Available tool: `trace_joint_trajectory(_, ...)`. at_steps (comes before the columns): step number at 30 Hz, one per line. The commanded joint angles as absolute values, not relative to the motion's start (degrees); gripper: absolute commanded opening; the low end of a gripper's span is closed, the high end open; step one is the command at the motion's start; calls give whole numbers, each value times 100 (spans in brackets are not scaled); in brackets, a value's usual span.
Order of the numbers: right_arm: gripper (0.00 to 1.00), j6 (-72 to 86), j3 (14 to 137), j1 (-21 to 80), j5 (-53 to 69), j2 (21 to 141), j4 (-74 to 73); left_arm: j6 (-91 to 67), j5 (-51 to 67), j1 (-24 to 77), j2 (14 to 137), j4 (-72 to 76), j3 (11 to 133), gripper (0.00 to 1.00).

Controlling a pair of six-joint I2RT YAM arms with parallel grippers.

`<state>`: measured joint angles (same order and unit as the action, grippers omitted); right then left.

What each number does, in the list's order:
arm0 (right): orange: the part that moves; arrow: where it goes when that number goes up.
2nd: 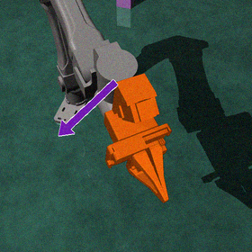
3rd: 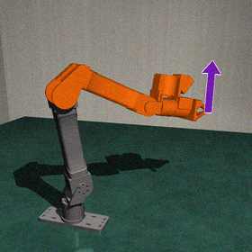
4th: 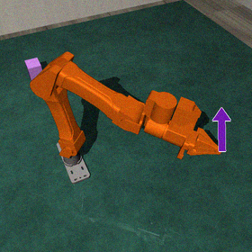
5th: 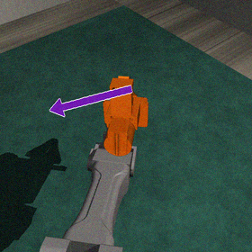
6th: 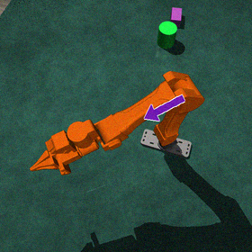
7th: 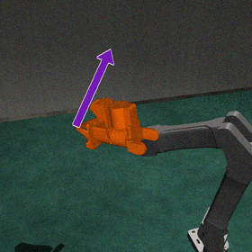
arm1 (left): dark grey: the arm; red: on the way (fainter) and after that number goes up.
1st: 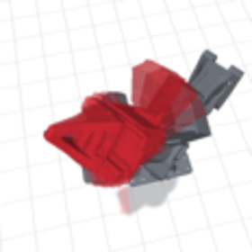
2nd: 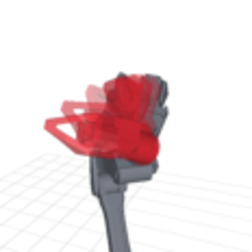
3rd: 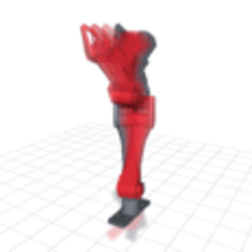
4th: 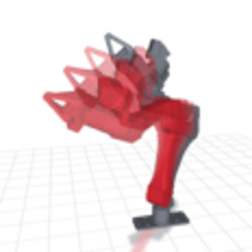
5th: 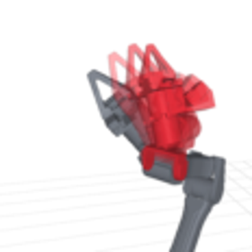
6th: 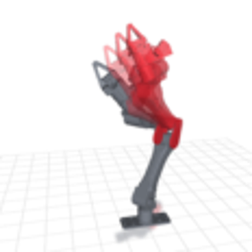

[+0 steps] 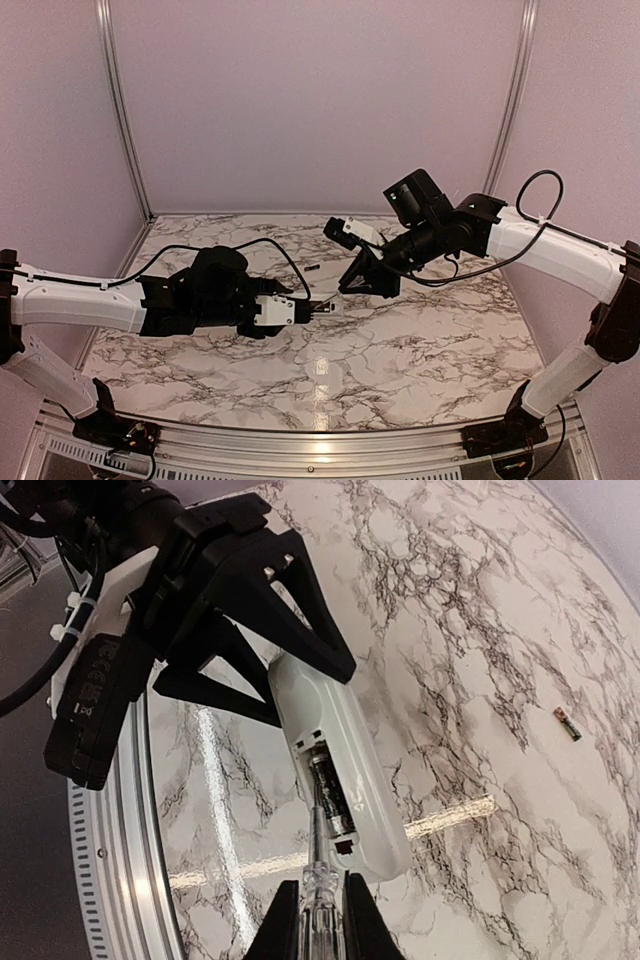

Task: Unload the batteries from the remote control

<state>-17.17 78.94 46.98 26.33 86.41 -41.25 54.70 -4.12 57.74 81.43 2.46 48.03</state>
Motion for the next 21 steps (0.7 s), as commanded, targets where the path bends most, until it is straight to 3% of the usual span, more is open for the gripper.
trace_joint_trajectory(1,0,-1742,7972,4737,2344,8727,-4193,5448,-265,5773,8117,167,4975,0)
trace_joint_trajectory(21,0,-1723,7962,4739,2160,8829,-4340,5502,-320,5825,8164,193,5080,0)
